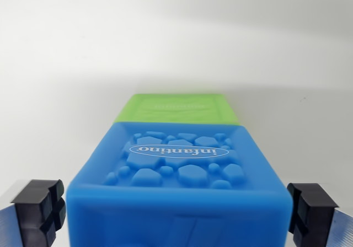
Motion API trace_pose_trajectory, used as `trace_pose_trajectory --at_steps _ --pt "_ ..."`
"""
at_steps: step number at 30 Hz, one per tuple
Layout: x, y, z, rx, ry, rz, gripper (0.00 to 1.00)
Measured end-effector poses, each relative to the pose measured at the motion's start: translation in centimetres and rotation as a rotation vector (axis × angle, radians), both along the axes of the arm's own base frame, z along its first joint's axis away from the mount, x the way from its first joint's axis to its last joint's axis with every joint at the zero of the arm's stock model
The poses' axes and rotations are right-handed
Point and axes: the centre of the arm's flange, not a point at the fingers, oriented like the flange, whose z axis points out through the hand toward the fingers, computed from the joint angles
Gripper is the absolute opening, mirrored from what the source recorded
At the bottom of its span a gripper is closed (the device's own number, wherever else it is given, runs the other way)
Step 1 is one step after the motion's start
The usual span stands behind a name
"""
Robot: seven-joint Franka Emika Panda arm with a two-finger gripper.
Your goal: Stack cube
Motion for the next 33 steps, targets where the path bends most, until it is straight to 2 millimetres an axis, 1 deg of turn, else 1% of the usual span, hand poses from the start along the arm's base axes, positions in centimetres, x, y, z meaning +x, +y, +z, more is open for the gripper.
trace_pose_trajectory --at_steps 7,14,24,33 --pt "0.0 0.0 0.2 0.000 -0.001 0.000 1.00" --pt "0.1 0.0 1.3 0.000 -0.003 0.000 1.00" --pt "0.1 0.0 3.9 0.002 -0.004 0.000 1.00" --pt "0.1 0.0 7.2 0.003 -0.006 -0.001 1.00"
